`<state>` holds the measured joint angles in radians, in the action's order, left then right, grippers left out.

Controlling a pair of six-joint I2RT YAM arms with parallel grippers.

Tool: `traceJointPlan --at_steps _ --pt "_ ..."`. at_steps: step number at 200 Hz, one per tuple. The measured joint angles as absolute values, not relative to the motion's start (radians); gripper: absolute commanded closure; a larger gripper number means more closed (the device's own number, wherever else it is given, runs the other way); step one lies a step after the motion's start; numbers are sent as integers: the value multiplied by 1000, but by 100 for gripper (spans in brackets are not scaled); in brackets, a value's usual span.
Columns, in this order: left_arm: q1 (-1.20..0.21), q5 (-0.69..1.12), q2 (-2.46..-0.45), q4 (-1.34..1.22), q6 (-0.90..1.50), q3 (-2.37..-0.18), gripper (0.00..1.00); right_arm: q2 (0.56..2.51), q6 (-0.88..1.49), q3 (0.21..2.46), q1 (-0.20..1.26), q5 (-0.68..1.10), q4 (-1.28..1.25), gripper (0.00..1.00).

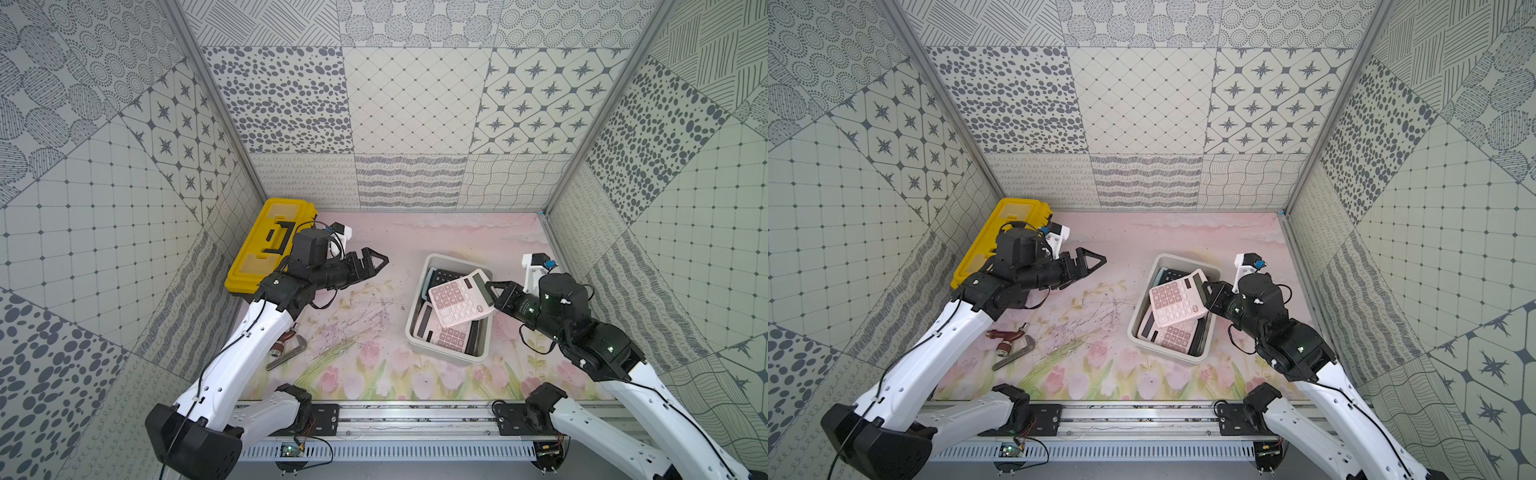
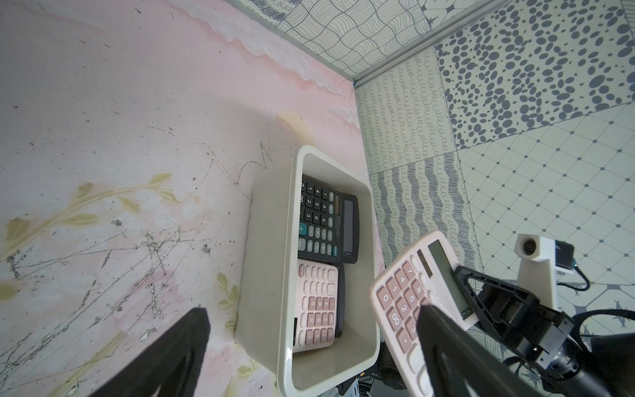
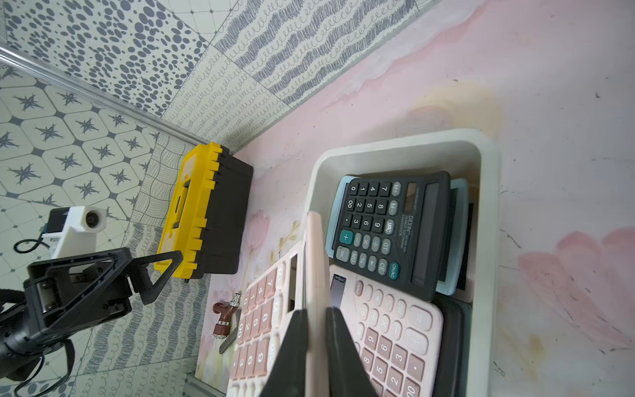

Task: Put the calculator in the storage box
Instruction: Place the calculator in the storage box.

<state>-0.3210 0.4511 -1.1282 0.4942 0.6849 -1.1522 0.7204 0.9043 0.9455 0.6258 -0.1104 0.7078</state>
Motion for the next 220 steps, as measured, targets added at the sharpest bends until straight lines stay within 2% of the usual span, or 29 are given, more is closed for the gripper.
traceJointPlan --at_steps 94,160,220 --pt "-325 451 -1148 454 725 -1142 0 818 1192 903 977 -541 794 100" --pt "-347 450 -1163 450 733 -1135 0 893 1441 850 1084 -726 832 100" --pt "-368 450 -1171 412 739 -1128 0 1033 1652 849 1139 -805 843 100"
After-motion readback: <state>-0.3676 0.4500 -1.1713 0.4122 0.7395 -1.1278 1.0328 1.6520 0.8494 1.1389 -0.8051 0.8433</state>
